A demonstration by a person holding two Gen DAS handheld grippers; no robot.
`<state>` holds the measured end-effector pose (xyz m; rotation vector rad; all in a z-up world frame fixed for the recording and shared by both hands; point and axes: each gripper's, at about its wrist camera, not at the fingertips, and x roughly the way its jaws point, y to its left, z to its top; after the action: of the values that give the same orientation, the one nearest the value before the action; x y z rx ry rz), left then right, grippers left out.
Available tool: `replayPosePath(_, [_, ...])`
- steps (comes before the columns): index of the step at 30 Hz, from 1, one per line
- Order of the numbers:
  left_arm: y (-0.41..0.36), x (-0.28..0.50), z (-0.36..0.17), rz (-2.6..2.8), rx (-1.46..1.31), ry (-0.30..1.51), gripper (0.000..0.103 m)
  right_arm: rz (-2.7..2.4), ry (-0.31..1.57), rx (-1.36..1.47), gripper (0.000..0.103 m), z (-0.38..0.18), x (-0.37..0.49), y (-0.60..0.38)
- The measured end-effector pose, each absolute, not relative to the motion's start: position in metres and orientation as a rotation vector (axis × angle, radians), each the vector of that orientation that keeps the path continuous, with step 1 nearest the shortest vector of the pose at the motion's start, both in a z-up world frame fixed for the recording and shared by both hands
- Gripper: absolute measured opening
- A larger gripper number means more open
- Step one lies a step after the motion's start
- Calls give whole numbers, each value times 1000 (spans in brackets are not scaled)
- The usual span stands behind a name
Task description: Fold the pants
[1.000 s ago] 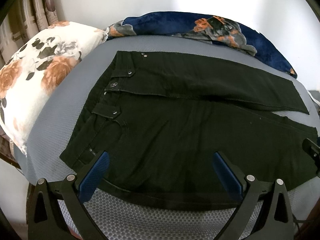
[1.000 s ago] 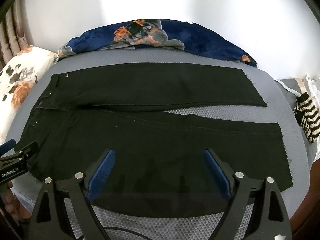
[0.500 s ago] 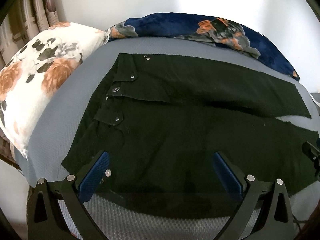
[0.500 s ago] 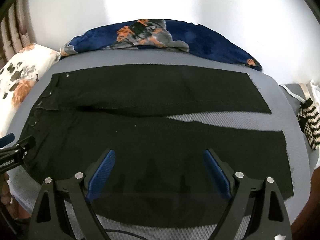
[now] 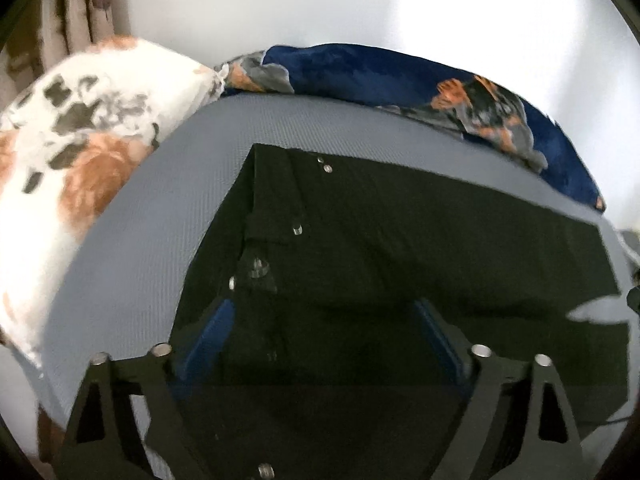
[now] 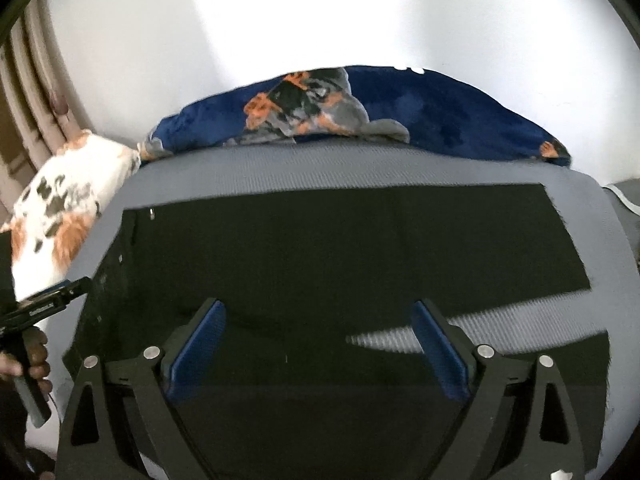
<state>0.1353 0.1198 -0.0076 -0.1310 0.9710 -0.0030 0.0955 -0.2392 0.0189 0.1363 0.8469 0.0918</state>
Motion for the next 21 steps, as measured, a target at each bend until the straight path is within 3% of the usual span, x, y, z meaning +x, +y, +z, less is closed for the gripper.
replayPosePath(6, [170, 198, -23, -109, -281, 1013, 66, 160, 847, 205, 93, 21, 144, -242])
replayPosePath(21, [232, 312, -76, -288, -533, 1136, 58, 179, 929, 140, 93, -5, 239, -211])
